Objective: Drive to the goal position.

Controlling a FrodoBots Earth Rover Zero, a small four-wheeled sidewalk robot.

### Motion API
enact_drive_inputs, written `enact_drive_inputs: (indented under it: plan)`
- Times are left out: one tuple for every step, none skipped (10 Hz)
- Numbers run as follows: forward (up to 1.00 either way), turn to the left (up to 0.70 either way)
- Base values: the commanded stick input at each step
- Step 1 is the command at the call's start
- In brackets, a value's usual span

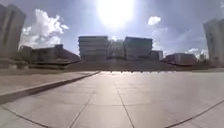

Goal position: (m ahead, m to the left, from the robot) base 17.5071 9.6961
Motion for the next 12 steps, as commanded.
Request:
enact_drive_inputs:
  plan:
    - [1.0,0.01]
    - [1.0,0.01]
    - [1.0,0.01]
    - [1.0,0.01]
    - [1.0,0.01]
    - [1.0,0.01]
    - [1.0,0.01]
    - [1.0,0.01]
    - [1.0,0.01]
    - [1.0,0.01]
    - [1.0,0.01]
    - [1.0,0.01]
